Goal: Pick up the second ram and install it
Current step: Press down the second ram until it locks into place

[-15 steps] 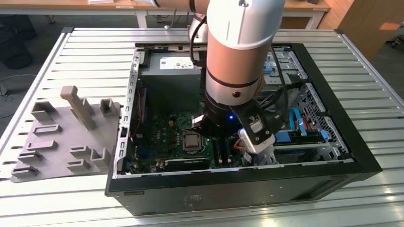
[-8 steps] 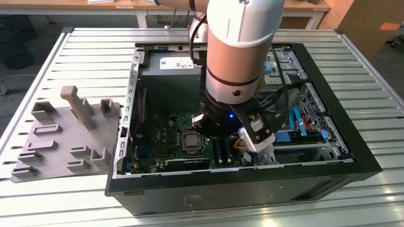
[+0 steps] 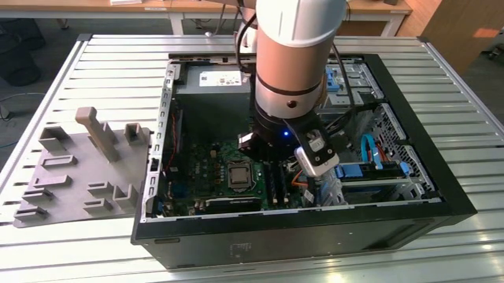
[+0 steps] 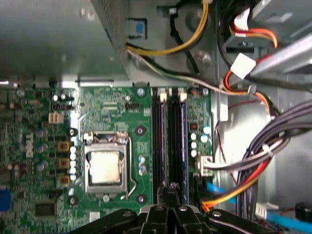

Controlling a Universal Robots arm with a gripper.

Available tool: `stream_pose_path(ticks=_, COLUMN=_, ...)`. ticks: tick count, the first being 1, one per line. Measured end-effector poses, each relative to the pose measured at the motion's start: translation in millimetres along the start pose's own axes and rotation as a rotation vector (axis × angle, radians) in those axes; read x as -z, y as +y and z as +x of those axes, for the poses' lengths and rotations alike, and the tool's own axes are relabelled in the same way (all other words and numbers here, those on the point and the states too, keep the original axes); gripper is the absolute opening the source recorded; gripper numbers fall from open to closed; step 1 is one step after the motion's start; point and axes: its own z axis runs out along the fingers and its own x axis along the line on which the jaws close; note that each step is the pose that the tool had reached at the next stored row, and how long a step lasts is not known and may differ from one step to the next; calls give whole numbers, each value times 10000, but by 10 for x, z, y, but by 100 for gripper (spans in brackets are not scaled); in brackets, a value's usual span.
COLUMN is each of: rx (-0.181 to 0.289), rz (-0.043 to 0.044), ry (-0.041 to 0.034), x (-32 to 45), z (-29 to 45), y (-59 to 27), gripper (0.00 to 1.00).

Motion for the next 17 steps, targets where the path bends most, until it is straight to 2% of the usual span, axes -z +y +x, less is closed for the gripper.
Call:
stream_pose_path(ticks=6, rx=0, rz=0, ry=0, x=-6, z=3, y=100, gripper=11)
stream_pose_path(ticks=8, rx=1, rz=3, ry=1, x=-1, z=3, y=102, gripper=11)
stream_pose_path(ticks=13, rx=0, rz=2, ry=1, x=77, z=1, y=106, gripper=11)
stream_pose_path(ticks=17, rx=0, rz=0, ry=0, x=80, z=1, y=107, gripper=11)
